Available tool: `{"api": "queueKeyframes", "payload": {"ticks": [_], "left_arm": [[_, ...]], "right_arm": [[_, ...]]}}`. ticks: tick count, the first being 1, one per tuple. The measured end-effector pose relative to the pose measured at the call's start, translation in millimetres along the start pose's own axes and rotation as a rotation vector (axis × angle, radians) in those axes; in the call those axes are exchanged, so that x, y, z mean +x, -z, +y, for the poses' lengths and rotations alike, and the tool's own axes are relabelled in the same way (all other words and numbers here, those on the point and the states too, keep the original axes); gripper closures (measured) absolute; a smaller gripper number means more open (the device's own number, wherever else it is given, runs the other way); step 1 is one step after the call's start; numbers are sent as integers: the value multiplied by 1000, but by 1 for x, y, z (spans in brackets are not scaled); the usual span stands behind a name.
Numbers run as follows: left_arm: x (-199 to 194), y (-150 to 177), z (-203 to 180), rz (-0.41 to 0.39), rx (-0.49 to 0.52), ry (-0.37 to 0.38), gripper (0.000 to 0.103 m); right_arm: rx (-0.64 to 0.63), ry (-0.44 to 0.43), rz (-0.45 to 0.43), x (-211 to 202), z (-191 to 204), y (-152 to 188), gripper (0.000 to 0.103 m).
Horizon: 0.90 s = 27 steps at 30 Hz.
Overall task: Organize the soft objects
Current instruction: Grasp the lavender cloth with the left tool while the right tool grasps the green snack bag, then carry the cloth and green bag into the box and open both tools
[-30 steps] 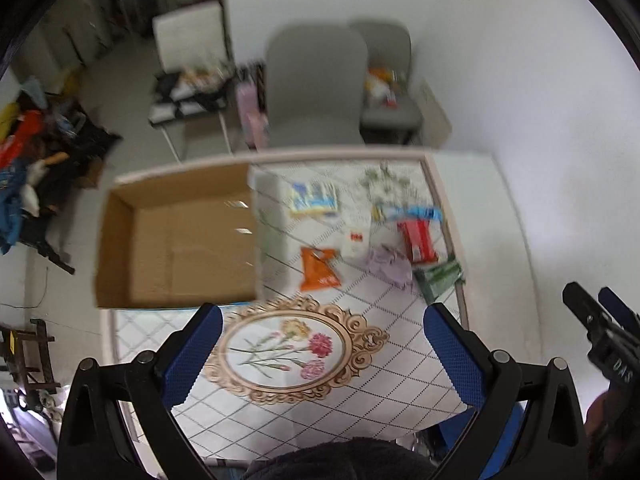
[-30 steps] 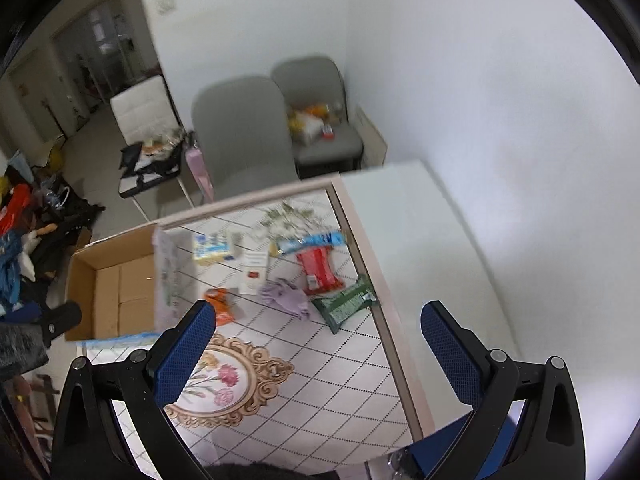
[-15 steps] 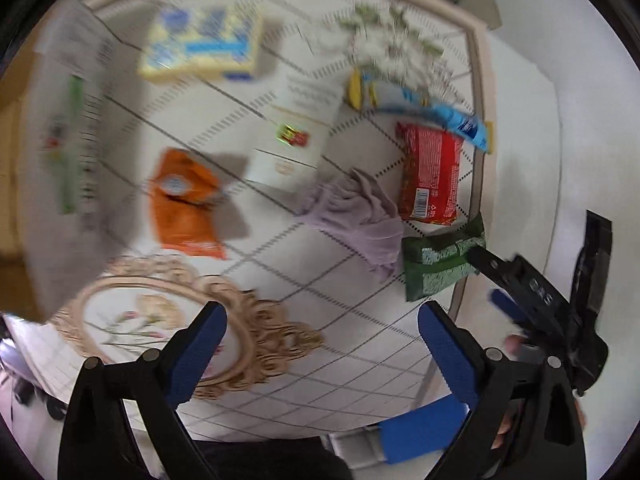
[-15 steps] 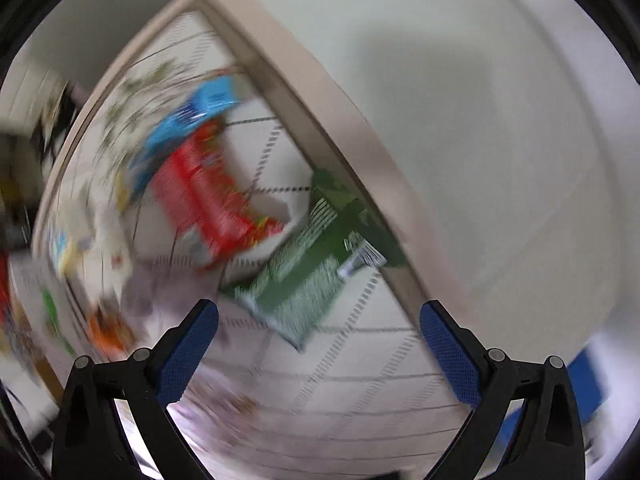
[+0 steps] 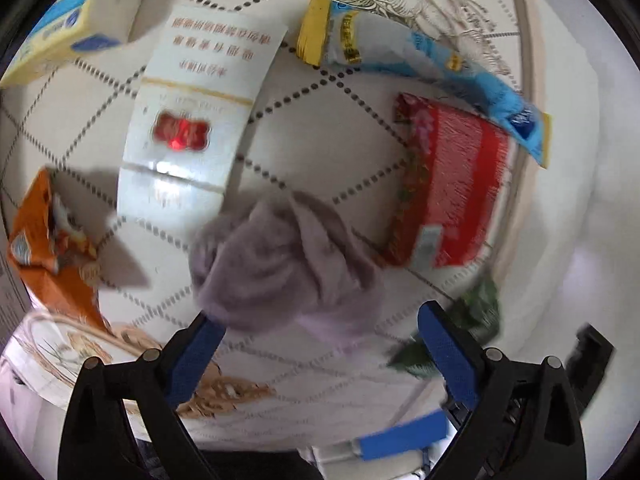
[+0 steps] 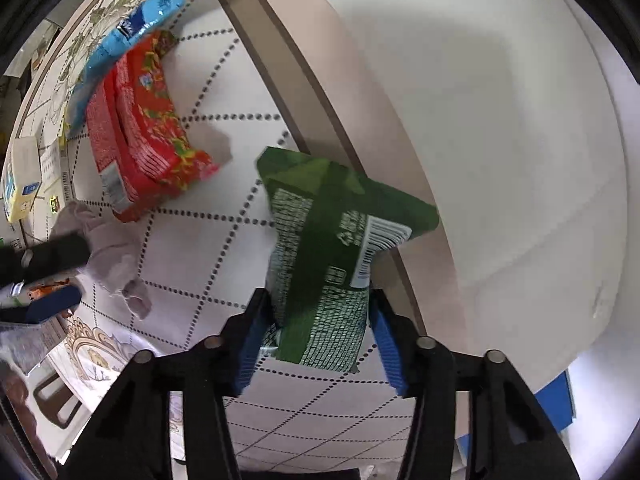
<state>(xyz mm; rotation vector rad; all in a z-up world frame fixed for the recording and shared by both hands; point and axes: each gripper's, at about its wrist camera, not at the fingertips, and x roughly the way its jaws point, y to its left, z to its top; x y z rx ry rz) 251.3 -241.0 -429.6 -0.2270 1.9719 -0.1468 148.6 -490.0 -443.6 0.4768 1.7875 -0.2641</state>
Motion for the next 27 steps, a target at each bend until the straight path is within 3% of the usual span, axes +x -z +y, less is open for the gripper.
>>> {"api": "queueKeyframes", "payload": {"ticks": [2,3,5,8,11,16,21,25,27], "left_arm": [[2,-2,-5,-53,50,-59,52],[5,0,-9,-66,86,-80,56],[8,5,-11,-89,129,-102,58],[2,18,-15,-133,183,-150,60],[-13,45,-18,-193,259,-187,60],[-56,97,-4,-262,310,-130,60],[-132,157,40,-361,292,-49,60],[-204,169,78,-436,238,-11,60],[-236,182,115,-475,202,14,60]], "right_arm": [[58,-44,5,11,-11,4,47],[75,-57,-2,16,-15,5,48],[83,-53,-23,19,-17,10,48],[56,-47,-55,19,-8,13,58],[63,-101,-59,19,-11,25,63],[-23,-147,-102,-17,3,62,64],[-200,-227,-147,-98,64,102,64],[-331,-323,-168,-152,120,140,64],[-395,-361,-170,-171,164,155,64]]}}
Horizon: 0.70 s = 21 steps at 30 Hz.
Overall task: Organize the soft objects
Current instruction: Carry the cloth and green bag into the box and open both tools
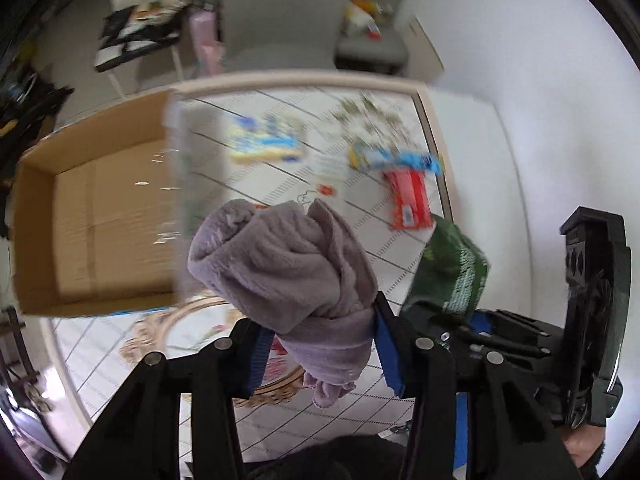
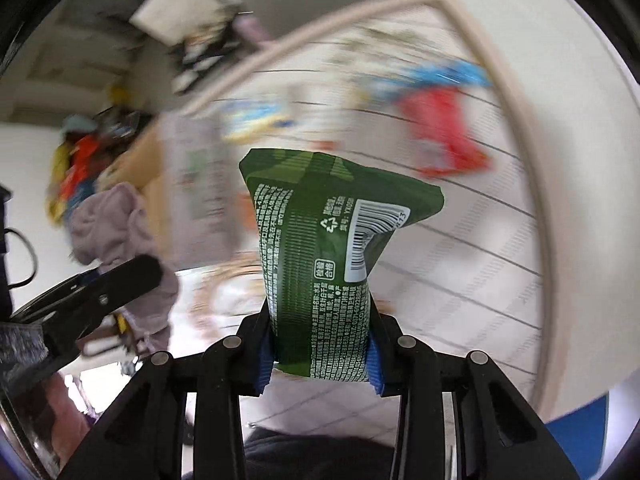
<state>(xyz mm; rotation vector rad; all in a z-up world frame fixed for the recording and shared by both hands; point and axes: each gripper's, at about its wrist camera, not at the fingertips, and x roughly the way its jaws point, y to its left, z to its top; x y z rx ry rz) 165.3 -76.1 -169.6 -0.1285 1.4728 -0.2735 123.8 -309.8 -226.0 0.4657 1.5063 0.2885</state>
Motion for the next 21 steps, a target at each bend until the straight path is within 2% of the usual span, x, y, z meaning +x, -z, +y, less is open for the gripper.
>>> {"api": "queueKeyframes", "payload": {"ticks": [4,6,8,11,14,21], "left_arm": [[-37,-14,45,-57,-32,-50,60],[-44,-23,82,-71,-63,-81,60],[-43,-32,122,-56,-112,-70,59],[-36,-44,165,-18,-160,-32,59],[-17,-64,204,20,-184,-16,59],[50,-110,261,163,-190,98,59]], "right_arm": [[-129,-40,8,10,102,-15,64],[-162,-33,14,26,141,-26,64],[-195,4,25,44,180,-37,64],[-221,36,51,76,221,-57,64],[-257,118,58,108,258,-80,64],[-267,242,135,184,289,-126,64]]}}
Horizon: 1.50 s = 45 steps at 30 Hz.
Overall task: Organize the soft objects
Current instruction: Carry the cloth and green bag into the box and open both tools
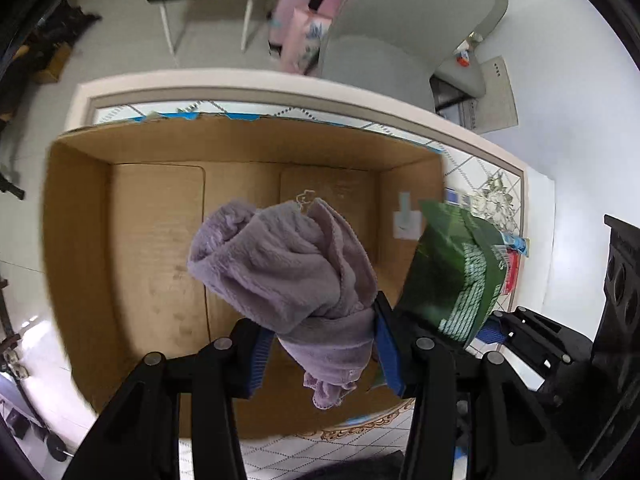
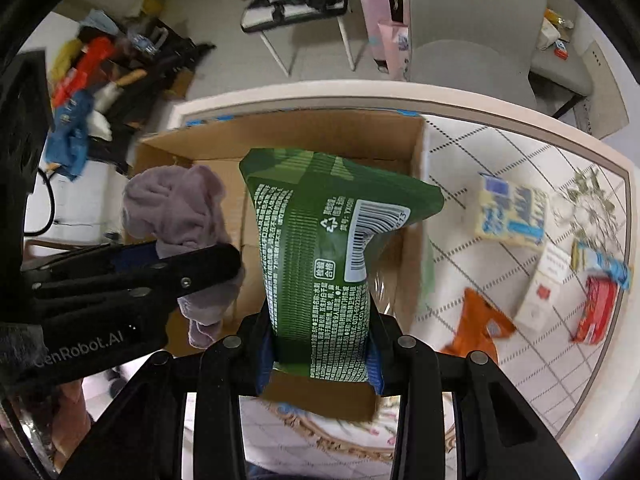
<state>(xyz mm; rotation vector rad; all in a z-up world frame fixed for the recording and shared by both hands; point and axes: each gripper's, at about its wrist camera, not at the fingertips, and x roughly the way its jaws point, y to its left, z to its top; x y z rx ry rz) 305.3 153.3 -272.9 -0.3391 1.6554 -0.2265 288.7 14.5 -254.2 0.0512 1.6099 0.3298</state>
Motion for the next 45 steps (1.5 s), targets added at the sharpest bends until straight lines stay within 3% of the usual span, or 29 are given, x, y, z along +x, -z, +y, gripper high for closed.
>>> {"api": "queueKeyframes", "payload": {"ticks": [9,13,16,17,18,20,22,26,28,30,36,45], "left_arm": [[53,-39,25,101,-12,17,57],[60,-45,31,129,-45,-47,55],[63,-47,27,146,-15,-70,50],[61,-46,26,147,-4,-71,43],[57,-44,25,137,5,-72,38],[47,-39,23,115,21,-80,19],[39,-33,24,95,30,-90,13],[13,-14,32,33,35,-125,10],[3,-3,32,-3,36,-139,9],[-6,12,34,-30,44,-164,0],[-25,62,32,-108,29,-172,0],[-65,127,16,-259,28,-251,0]], "right_arm": [[3,124,81,62,12,-44,64],[19,118,101,75,13,-56,63],[38,101,115,78,12,-59,49],[40,90,113,75,15,-59,36],[34,84,109,78,10,-59,27],[33,98,97,72,13,-56,24],[31,115,82,63,16,-50,24],[35,132,49,44,19,-32,9],[34,137,36,38,15,-23,9],[44,123,16,29,15,-11,7],[25,167,-66,4,27,30,5],[3,172,-152,-37,38,94,5]]}}
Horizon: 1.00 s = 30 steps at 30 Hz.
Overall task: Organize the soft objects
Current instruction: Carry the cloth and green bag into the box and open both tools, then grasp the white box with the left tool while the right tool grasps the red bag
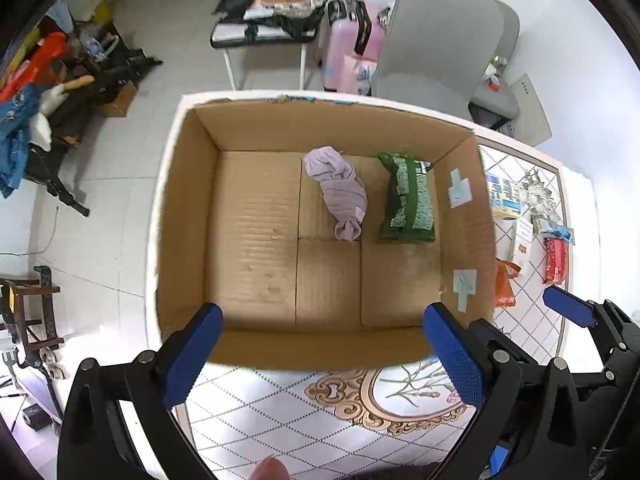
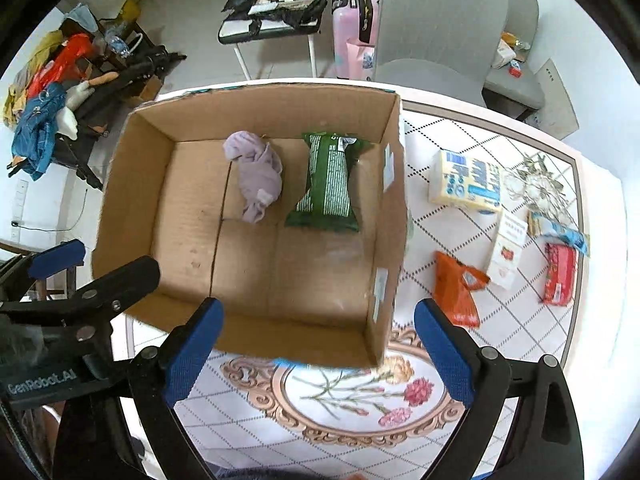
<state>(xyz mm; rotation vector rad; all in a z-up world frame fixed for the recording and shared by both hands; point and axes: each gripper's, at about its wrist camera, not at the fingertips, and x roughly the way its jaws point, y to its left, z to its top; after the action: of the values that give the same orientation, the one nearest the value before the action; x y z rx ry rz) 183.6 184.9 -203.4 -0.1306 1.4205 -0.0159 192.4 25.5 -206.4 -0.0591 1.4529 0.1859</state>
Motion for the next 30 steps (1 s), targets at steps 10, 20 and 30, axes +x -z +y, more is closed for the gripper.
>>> {"api": "queueKeyframes", "payload": {"ticks": [10,20,30], "left_arm": [[-52,30,-29,-67,20,-10,0],[-81,17,-130,-130,159,15,0],[31,-22,-291,76,342,28,0]], "right_arm": [[-7,-85,-58,-49,-9,37,5],[128,-134,-78,-73,-118,50,5],[360,27,-18,-35,-328,46,5]]}}
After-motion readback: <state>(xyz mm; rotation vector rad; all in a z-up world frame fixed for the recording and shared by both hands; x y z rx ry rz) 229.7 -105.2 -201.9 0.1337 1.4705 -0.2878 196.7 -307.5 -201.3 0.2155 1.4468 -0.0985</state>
